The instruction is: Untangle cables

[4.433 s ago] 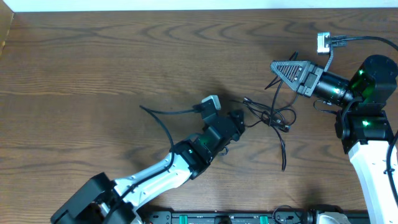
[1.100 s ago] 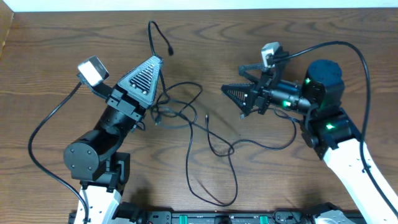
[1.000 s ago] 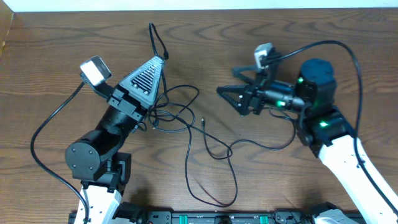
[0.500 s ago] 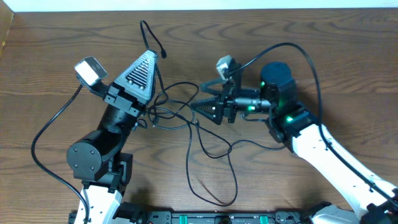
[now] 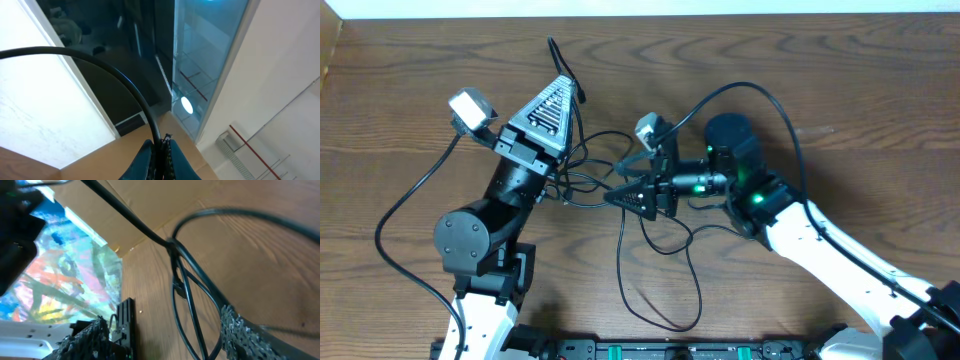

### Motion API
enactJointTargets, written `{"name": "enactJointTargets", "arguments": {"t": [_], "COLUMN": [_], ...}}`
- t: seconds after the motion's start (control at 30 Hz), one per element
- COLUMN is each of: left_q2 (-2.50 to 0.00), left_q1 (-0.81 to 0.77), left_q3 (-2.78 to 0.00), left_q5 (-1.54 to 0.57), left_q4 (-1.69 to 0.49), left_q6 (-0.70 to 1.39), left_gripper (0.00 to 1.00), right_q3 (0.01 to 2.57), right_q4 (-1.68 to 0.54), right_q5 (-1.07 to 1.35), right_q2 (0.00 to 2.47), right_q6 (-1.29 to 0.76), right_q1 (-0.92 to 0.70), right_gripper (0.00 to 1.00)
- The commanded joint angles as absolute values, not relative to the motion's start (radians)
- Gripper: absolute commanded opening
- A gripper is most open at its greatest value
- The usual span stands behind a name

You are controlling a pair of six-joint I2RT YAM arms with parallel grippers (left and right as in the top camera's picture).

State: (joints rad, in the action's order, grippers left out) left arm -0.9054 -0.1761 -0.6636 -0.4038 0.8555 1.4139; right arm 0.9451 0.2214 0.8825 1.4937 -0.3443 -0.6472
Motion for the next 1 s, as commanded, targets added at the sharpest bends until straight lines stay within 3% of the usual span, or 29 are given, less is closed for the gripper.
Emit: {"name": "enactJointTargets", "arguments": {"t": [0.0,0.27,0.4,0.47,0.5,0.7,0.83,0.97], "left_q2": [-0.9,-0.9,-0.9,-0.9,-0.9,-0.9,-0.91,-0.945], "left_q1": [-0.18,-0.18,-0.18,-0.18,-0.18,-0.18,-0.18,-0.18], "left_q3": [-0.687,-0.687,-0.687,-0.687,-0.687,-0.687,-0.687,-0.686], "left_q5": [-0.397,-0.434,-0.466,-0.484,-0.495,-0.542,-0.455,-0.343], "left_q4": [0.866,0.87,0.868,0.853,0.838,0.582,0.303,0.083], "left_q6": [1.413,1.473,1.472,1.471,1.471,1.33,1.219,1.163], "left_gripper": [0.08,0.08,0.08,0.09,0.09,0.1,0.28,0.58], "right_q3": [0.952,0.952,0.952,0.952,0.952,0.952,0.952,0.952], "right_q4": [0.22,0.221,0.221,0.228,0.229,0.225,0.225,0.225], "right_q5": [0.779,0.559,0.553,0.553,0.553,0.662,0.839,0.996], "right_q2": [1.526,1.601,1.61,1.609,1.607,1.551,1.489,1.43], "right_q6": [-0.336,-0.37,-0.375,-0.39,-0.4,-0.503,-0.542,-0.584], "right_q1": [-0.686,-0.744,-0.748,-0.742,-0.735,-0.614,-0.502,-0.416], "right_gripper": [0.69,0.69,0.32,0.06,0.01,0.01,0.01,0.01]}}
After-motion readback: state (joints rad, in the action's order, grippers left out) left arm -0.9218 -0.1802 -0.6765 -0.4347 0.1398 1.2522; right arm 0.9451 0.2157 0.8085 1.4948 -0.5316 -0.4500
